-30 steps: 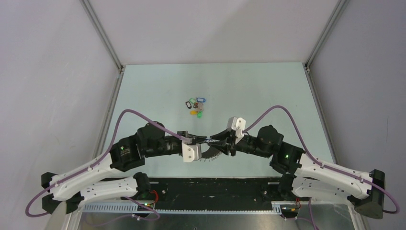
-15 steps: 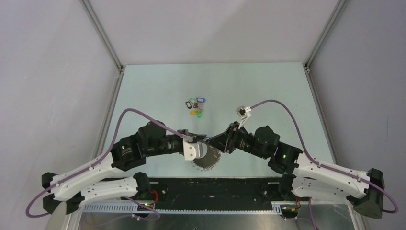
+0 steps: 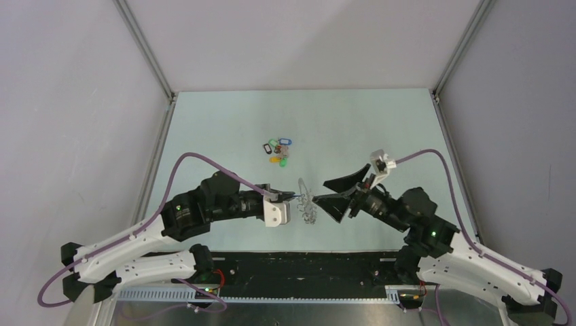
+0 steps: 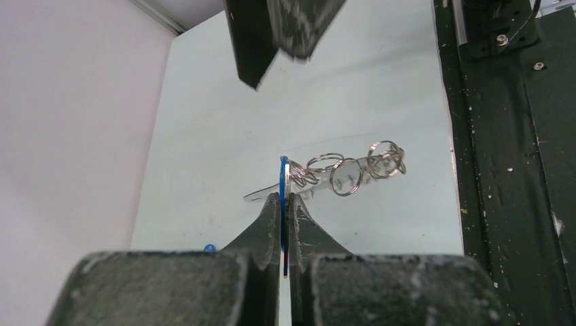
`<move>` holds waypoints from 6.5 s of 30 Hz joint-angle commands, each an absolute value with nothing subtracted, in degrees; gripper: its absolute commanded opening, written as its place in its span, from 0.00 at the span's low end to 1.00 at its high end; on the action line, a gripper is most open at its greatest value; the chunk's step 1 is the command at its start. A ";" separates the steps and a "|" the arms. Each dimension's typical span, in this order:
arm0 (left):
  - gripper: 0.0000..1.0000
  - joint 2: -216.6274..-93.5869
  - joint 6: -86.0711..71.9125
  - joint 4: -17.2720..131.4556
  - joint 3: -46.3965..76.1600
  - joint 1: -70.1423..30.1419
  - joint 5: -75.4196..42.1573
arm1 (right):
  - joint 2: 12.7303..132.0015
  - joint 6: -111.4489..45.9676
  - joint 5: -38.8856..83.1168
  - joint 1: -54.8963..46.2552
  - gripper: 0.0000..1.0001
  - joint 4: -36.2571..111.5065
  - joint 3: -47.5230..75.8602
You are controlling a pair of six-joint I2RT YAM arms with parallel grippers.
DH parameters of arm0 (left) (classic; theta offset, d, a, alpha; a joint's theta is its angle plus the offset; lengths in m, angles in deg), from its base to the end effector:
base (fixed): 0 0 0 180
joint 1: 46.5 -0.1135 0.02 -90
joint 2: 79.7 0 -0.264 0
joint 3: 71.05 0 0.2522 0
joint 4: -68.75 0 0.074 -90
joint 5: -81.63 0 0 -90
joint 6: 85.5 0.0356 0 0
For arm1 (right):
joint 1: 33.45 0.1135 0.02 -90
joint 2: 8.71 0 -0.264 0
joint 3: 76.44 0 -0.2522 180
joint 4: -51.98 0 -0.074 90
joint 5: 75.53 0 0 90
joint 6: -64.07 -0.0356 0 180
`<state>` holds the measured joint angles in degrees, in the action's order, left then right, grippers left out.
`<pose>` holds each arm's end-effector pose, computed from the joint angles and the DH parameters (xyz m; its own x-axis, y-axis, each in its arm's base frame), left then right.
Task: Remove the keys from the keyring
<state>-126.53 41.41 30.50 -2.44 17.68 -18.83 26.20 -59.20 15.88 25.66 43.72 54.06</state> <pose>0.0718 -0.1631 0.3687 0.4784 0.3672 -0.7977 0.8426 0.0639 0.5348 0.0796 0.1347 0.3402 -0.4302 0.3491 -0.8325 -0.7588 0.3597 0.5430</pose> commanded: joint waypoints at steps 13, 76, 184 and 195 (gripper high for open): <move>0.00 -125.28 40.61 33.68 -0.82 17.31 -21.73 | 27.33 -17.96 21.66 27.26 0.61 41.03 49.73; 0.00 -123.59 41.33 33.64 -1.15 16.62 -24.01 | 40.42 -15.71 54.97 16.45 0.39 45.55 45.03; 0.00 -160.46 -3.31 39.37 4.21 -3.72 -4.37 | 18.61 -33.90 -4.51 2.98 0.00 23.94 49.44; 0.02 -182.45 -13.43 45.43 14.27 -21.26 -16.45 | 39.97 -36.00 11.90 -15.95 0.00 29.22 42.42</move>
<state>-180.34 -7.99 41.16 8.69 -17.88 -11.51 36.32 -34.96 4.93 -10.46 24.79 47.98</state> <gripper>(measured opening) 0.016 0.009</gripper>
